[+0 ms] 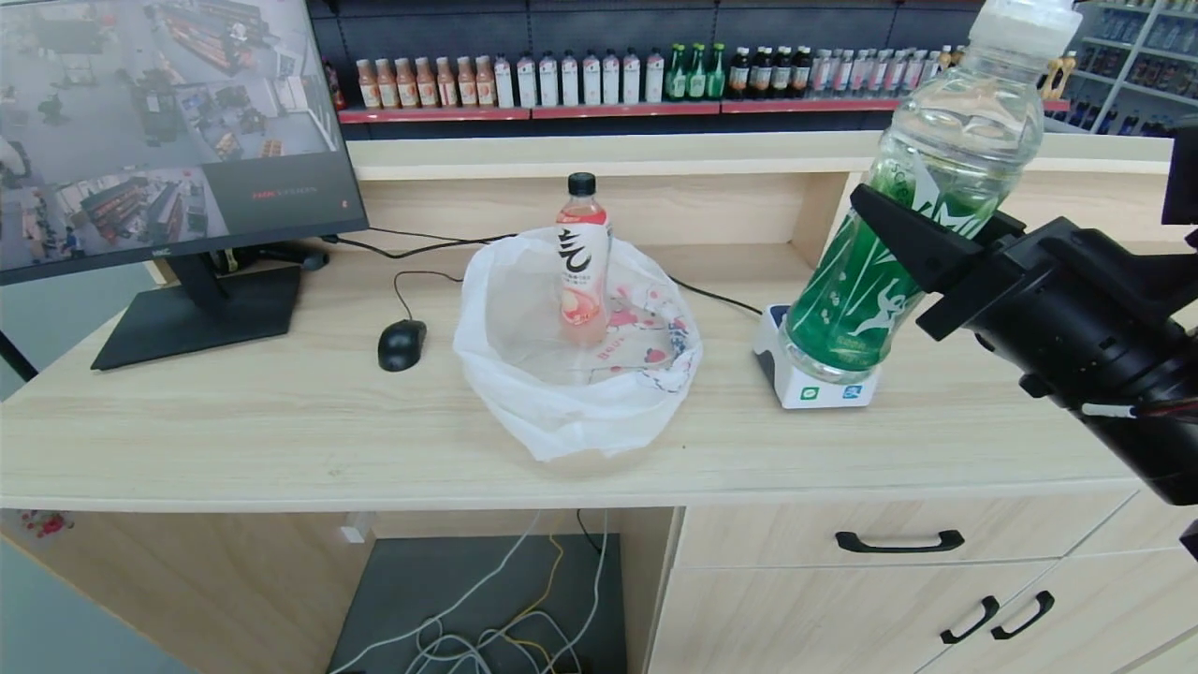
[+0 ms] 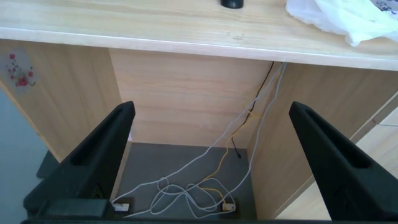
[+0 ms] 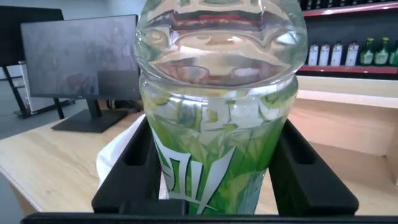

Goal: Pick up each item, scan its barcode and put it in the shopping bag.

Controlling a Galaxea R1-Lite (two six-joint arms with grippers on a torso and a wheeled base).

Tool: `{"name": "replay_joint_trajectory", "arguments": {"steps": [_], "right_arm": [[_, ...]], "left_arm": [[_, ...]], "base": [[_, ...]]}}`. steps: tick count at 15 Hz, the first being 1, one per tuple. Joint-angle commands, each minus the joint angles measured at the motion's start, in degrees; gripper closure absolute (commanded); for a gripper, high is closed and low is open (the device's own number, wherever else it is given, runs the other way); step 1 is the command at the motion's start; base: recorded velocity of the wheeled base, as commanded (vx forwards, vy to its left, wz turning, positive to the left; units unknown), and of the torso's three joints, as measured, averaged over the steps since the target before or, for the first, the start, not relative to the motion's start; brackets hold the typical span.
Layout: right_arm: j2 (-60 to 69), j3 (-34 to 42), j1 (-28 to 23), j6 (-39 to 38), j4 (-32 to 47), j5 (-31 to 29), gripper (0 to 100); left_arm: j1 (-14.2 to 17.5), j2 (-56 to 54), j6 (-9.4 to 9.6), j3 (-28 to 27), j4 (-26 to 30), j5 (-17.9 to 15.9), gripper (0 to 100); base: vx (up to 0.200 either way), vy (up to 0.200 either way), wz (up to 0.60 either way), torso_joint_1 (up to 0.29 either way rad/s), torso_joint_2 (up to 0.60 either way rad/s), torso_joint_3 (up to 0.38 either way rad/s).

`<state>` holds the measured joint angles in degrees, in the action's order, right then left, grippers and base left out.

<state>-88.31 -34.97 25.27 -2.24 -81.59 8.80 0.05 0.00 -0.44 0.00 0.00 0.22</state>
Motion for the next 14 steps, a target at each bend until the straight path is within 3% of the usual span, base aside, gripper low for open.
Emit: {"name": "replay_joint_trajectory", "arguments": {"steps": [1, 8, 14], "right_arm": [[-1.08, -0.71, -0.05, -0.13, -0.15, -0.01, 100], [-3.54, -1.76, -0.49, -0.39, -0.41, -0.01, 100], [-11.97, -6.51, -0.57, 0.31, -2.17, -0.01, 100]], "left_arm": [[0.04, 0.0, -0.09, 0.0, 0.0, 0.04, 0], [0.04, 0.0, 0.26, 0.0, 0.0, 0.04, 0], [0.04, 0.0, 0.7, 0.0, 0.09, 0.04, 0]], "base": [[0.0, 0.2, 0.0, -0.002, 0.0, 0.007], [0.0, 0.2, 0.0, 0.0, 0.0, 0.003], [0.0, 0.0, 0.0, 0.0, 0.0, 0.0]]}}
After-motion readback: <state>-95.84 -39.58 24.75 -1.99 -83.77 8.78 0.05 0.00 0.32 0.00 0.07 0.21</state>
